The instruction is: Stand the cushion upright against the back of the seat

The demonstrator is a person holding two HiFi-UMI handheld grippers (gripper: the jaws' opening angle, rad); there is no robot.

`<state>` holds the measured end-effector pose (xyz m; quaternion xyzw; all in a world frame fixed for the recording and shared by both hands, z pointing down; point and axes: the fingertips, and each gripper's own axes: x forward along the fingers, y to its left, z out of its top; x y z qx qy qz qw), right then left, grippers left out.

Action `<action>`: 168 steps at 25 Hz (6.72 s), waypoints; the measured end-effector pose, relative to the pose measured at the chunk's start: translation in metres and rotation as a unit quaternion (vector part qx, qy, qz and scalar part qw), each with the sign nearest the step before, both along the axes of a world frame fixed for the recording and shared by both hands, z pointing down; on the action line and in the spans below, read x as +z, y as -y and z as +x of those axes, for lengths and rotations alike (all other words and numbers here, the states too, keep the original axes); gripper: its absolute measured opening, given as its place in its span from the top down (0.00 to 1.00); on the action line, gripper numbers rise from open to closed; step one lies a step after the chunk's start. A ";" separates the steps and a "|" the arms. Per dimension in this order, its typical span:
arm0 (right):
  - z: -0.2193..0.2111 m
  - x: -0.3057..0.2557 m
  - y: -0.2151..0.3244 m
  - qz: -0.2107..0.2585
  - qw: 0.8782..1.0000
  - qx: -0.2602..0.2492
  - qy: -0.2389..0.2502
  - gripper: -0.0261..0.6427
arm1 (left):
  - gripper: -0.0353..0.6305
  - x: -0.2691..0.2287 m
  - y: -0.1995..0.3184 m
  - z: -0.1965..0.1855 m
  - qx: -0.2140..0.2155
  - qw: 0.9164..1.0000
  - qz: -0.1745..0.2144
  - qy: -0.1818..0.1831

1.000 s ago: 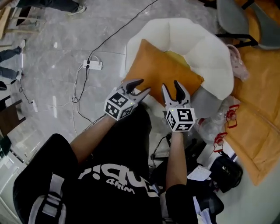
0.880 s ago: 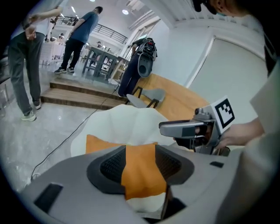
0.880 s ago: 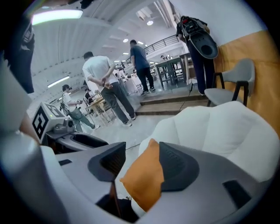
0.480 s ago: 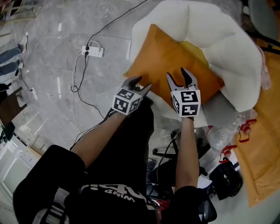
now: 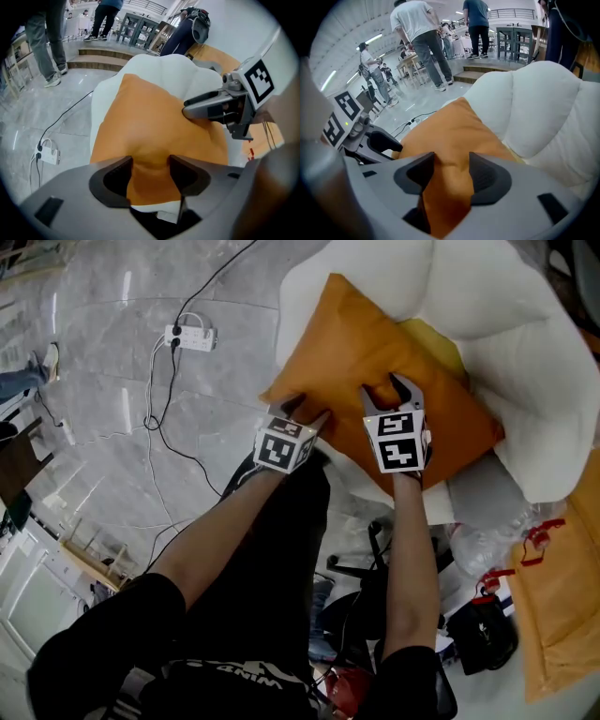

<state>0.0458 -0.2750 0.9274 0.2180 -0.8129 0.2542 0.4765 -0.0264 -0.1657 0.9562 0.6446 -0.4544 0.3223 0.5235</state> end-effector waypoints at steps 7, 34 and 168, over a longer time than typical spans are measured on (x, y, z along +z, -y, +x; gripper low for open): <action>0.004 0.018 -0.004 -0.027 0.999 -0.026 -0.034 0.67 | 0.59 0.013 0.000 0.003 0.008 1.000 -0.024 0.016; 0.045 -0.088 0.044 0.062 0.983 0.149 0.083 0.92 | 0.93 -0.112 0.065 0.021 0.182 0.972 0.146 -0.019; 0.082 -0.670 -0.159 0.304 0.838 0.253 0.376 0.93 | 0.94 -0.709 -0.037 0.105 0.270 0.818 0.455 -0.227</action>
